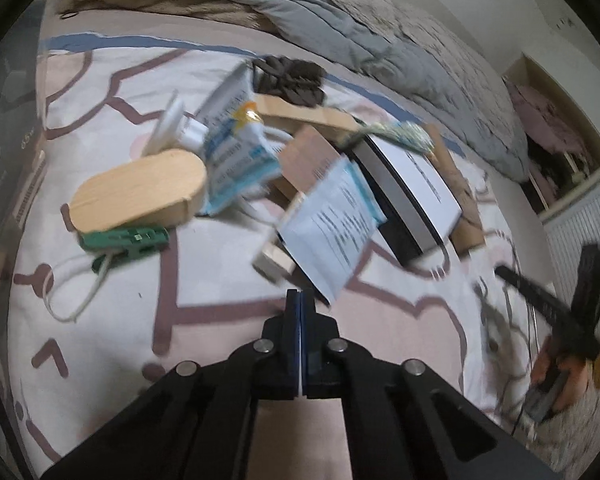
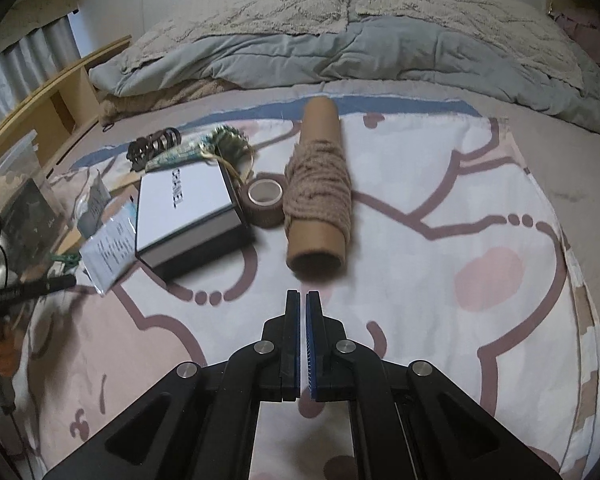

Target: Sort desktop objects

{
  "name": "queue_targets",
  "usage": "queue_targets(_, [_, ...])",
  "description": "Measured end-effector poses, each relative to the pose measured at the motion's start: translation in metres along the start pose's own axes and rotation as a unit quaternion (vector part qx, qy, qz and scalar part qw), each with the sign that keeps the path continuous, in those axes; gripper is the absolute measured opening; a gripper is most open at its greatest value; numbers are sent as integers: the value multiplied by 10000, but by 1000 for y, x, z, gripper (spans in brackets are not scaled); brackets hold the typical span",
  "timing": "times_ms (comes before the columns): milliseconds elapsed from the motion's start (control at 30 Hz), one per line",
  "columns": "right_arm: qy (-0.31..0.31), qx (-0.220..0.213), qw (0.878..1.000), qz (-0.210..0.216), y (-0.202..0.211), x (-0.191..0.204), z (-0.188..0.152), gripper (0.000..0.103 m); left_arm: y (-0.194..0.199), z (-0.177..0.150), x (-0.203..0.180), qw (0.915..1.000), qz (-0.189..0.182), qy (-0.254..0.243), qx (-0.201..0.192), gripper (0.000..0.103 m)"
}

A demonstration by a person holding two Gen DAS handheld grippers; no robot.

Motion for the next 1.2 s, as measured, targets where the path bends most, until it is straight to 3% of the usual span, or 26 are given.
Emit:
queue_targets(67, [-6,-31,10000,8,1,2,4,3,3,-4,-6,9996,59,-260,33,1])
queue_targets(167, [-4,-47,10000,22,0,6,7,3,7,-1,-16,9950,441,-888,-135,1])
queue_targets(300, [-23,-85,9999,55,-2,10,13,3,6,20,-21,9920,667,-975,-443,3])
queue_targets(367, [-29,-135,9999,70,-3,12,19,3,0,30,-22,9916,728,-954,-492,11])
queue_targets(433, [-39,-216,9997,77,-5,12,30,3,-6,43,-23,9912,759,-925,-560,38])
queue_targets(467, [-41,-243,9997,74,-5,12,33,3,-9,50,-25,9903,800,-942,-634,43])
queue_targets(667, [-205,-427,9989,33,-9,3,54,3,-33,71,-27,9792,1203,-1405,-829,46])
queue_targets(767, [-298,-471,9984,20,-13,-2,58,3,-47,65,-31,9809,1063,-1500,-634,46])
queue_targets(900, [-344,-446,9984,-12,-20,-5,60,3,-57,38,-48,9795,745,-1854,-265,23])
queue_targets(1000, [-393,-458,9982,0,-25,-6,63,3,-61,5,-58,9839,203,-1752,270,11])
queue_targets(1100, [-406,-471,9981,8,-29,-6,68,3,-49,-13,-69,9809,-121,-1920,284,10])
queue_targets(1200, [-425,-477,9980,17,-34,-6,72,3,-38,-30,-77,9800,-601,-1796,620,10])
Point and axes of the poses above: each gripper's, at about its wrist camera, not at the fingertips, and y roughly against the way its jaws point, x to its left, z to its top, the point moved 8 cm from there along -y, roughly the way its jaws point, and after that the axes turned 8 degrees about -x, right-handed, at the moved point
